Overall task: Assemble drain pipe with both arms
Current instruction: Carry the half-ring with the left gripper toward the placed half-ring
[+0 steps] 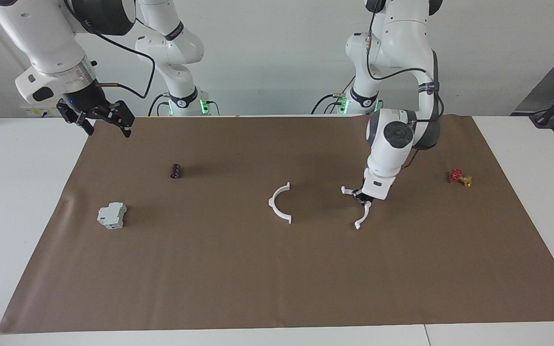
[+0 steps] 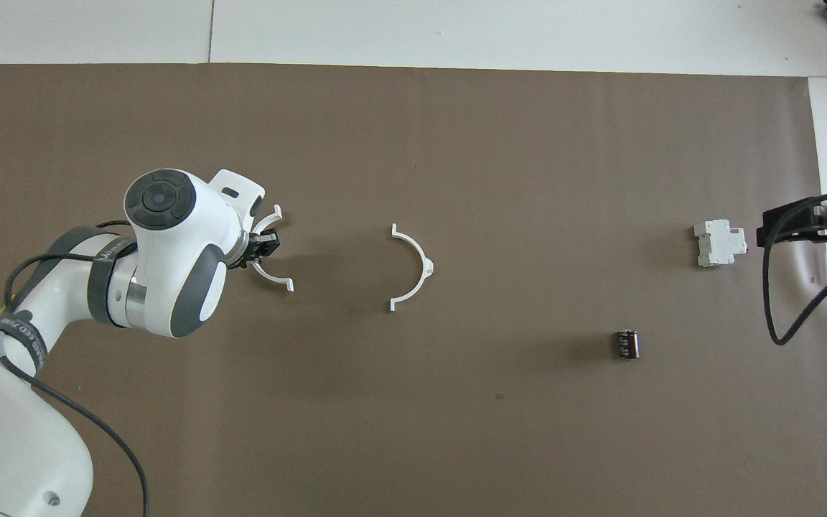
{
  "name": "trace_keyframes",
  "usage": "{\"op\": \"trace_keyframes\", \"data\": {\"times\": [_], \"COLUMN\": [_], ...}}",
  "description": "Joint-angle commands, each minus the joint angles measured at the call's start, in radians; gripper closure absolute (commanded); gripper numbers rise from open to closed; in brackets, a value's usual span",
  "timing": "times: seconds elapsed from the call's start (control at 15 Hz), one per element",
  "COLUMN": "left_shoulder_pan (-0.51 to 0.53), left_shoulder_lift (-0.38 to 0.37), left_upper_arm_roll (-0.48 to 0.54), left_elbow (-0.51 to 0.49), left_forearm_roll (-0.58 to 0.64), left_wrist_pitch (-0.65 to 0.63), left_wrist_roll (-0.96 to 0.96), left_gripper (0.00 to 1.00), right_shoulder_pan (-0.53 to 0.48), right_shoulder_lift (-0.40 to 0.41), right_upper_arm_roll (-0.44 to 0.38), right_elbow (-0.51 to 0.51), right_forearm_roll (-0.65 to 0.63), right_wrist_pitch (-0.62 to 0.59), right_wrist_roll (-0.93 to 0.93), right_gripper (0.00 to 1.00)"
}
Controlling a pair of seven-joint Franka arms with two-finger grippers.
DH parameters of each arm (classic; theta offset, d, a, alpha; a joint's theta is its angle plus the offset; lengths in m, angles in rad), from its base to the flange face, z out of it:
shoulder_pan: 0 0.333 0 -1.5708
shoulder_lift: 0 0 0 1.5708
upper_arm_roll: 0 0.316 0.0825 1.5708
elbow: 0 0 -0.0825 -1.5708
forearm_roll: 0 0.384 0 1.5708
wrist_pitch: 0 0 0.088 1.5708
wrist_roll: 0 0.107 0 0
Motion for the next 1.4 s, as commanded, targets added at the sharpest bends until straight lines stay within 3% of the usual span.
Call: {"op": "trace_keyframes", "data": {"times": [0.0, 0.53, 0.74, 1.34], "left_shoulder_pan": [-0.041, -0.168, -0.174, -0.196], "left_shoulder_lift": [0.007, 0.072, 0.113, 0.118], "left_upper_arm_roll": [0.019, 0.013, 0.013, 0.010], "left_elbow": [-0.001, 0.091, 0.125, 0.126], "left_forearm_roll": [-0.002, 0.014, 0.014, 0.013], "left_wrist_pitch": [0.028, 0.022, 0.021, 0.024], "left_wrist_roll": [-0.018, 0.005, 0.071, 0.033], "left_gripper": [0.94, 1.00, 1.00, 1.00], "right_shoulder_pan": [-0.005, -0.005, -0.005, -0.005], "right_shoulder_lift": [-0.027, -0.027, -0.027, -0.029], "right_upper_arm_roll": [0.004, 0.004, 0.004, 0.004], "right_elbow": [-0.035, -0.035, -0.035, -0.035], "right_forearm_roll": [0.021, 0.021, 0.021, 0.021], "right_wrist_pitch": [0.025, 0.025, 0.023, 0.025], "right_wrist_roll": [0.004, 0.004, 0.004, 0.004], "right_gripper": [0.00, 0.00, 0.00, 0.00]}}
